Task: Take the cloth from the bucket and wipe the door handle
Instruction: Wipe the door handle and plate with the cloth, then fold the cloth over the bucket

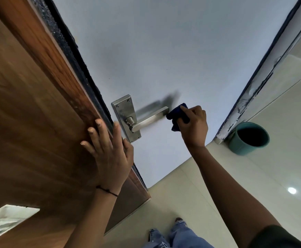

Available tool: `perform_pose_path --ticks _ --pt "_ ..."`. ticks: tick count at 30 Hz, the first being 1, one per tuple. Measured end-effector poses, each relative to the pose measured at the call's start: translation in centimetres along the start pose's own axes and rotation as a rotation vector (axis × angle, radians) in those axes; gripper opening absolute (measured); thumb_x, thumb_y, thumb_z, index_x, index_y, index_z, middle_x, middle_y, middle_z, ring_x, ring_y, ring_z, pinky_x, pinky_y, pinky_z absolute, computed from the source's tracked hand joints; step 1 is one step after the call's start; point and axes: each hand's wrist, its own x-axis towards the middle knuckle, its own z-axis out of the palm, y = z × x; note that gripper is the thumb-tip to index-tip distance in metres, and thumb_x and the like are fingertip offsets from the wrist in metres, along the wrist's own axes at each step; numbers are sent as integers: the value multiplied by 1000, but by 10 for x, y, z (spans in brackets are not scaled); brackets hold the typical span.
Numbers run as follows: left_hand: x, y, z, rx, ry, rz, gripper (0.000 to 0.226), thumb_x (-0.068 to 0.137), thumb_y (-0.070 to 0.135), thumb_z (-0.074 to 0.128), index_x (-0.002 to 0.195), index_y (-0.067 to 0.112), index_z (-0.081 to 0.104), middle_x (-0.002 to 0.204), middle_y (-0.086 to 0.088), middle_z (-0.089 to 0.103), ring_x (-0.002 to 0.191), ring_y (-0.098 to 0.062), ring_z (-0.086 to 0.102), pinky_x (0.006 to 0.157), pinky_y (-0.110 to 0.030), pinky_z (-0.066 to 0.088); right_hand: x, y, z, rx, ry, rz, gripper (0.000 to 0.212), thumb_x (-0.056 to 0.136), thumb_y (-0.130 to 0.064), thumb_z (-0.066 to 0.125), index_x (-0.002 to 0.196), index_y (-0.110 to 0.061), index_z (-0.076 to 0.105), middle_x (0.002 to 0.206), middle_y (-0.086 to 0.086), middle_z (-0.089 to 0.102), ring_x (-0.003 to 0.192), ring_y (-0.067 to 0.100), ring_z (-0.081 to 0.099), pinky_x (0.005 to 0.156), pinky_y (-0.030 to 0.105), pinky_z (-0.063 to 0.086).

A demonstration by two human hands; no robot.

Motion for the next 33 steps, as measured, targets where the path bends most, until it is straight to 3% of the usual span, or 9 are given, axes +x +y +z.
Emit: perform_pose_path --ticks 4,8,12,18,20,24,27,30,33 --pt "6 37 13 -328 -114 95 84 86 8 55 152 24 6 161 4 -7 149 -19 -6 121 -42 -5 -4 21 -32 80 46 115 37 78 -6 63 109 -24 71 94 1 55 98 21 54 64 22 39" --pt "2 106 37 -722 -396 181 61 86 2 56 143 10 36 150 -1 35 146 -18 21 118 -49 22 -4 68 -80 166 89 228 37 79 -7 67 113 -21 71 93 -3 53 86 17 57 72 20 43" --pt "5 187 51 -1085 -935 -129 51 95 21 54 143 20 38 144 17 34 138 7 22 117 -26 24 -2 120 -130 223 98 369 36 79 -6 67 113 -18 70 94 -1 58 76 13 57 64 4 42" --pt "18 354 94 -1460 -1432 -653 60 83 35 71 135 22 45 128 4 58 120 -8 55 95 -19 46 31 204 -221 364 60 532 32 80 -5 65 106 -22 73 102 4 68 67 -8 61 64 15 55" --pt "22 405 101 -1578 -1483 -686 43 82 25 73 122 22 57 115 -2 67 106 -15 65 88 -24 53 43 226 -250 391 69 549 33 81 -5 65 99 -31 72 103 -1 69 73 -1 65 70 28 59" --pt "33 492 113 -1672 -1507 -781 25 80 20 75 103 17 66 111 -15 68 105 -30 64 102 -51 46 76 274 -299 396 58 584 39 84 -6 64 88 -46 64 96 -14 67 84 16 65 72 33 60" --pt "43 544 127 -1635 -1525 -828 34 66 35 80 92 16 68 102 -14 70 102 -33 64 96 -51 47 98 314 -319 472 59 684 34 90 -10 56 96 -40 68 106 2 70 95 24 66 76 41 61" --pt "52 582 154 -1652 -1555 -917 13 84 18 69 95 12 67 107 -20 67 104 -36 61 94 -51 48 124 350 -327 645 82 803 32 96 -9 42 112 -19 69 109 8 70 97 24 65 72 42 61" --pt "65 621 191 -1684 -1622 -975 13 93 10 55 100 10 66 104 -17 65 98 -27 60 78 -36 52 158 392 -327 677 22 948 30 100 -26 40 116 -20 65 112 5 69 97 23 63 78 44 55"
